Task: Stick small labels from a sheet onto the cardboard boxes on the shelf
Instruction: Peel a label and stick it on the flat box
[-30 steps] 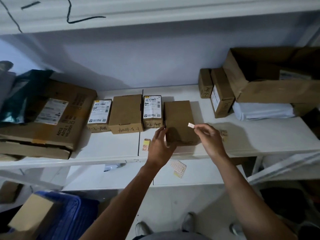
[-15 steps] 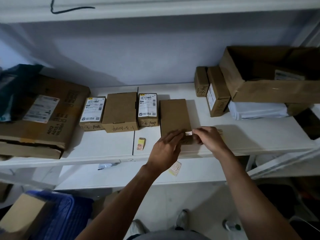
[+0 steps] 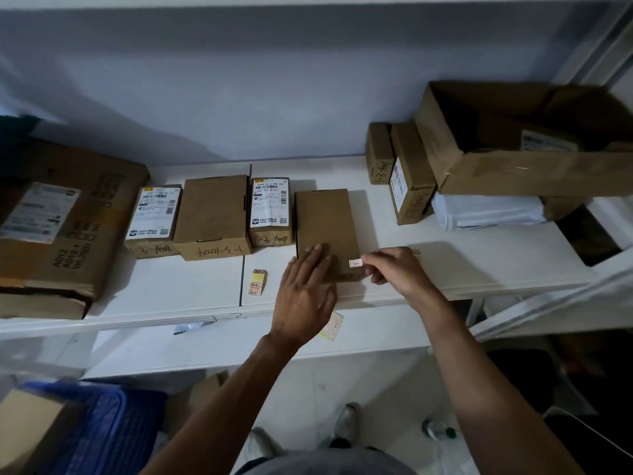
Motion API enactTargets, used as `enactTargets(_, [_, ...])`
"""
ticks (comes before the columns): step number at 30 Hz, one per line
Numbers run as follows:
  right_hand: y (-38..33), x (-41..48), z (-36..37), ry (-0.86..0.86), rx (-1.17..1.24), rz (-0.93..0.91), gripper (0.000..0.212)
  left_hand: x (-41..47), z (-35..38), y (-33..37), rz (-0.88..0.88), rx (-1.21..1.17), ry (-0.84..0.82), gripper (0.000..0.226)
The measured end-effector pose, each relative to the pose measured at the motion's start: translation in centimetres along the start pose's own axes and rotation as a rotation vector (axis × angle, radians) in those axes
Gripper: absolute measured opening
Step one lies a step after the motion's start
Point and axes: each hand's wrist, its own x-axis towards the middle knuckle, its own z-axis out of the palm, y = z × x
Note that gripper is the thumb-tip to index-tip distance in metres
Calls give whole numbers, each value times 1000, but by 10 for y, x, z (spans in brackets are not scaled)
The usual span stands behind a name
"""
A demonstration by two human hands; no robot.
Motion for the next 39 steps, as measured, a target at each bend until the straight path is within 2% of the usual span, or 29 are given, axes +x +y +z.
enactTargets(2, [0, 0, 1, -5, -8, -1, 18, 2, -1, -3, -92, -17, 46, 50])
enactTargets(6, [-1, 0, 3, -2, -35, -7, 18, 5, -1, -6, -139, -30, 48, 48])
enactTargets(30, [-11, -8, 21, 194, -438, -31, 22, 5, 0, -8, -140, -27, 17, 52])
enactTargets(34, [-15, -13, 20, 180, -475, -38, 32, 4, -1, -10, -140, -22, 3, 53])
enactTargets(36, [-16, -13, 18, 184, -506, -35, 44, 4, -1, -10, -134, -19, -2, 53])
enactTargets(39, [-11, -9, 13, 159, -446, 21, 50, 5, -3, -12, -132, -32, -14, 53])
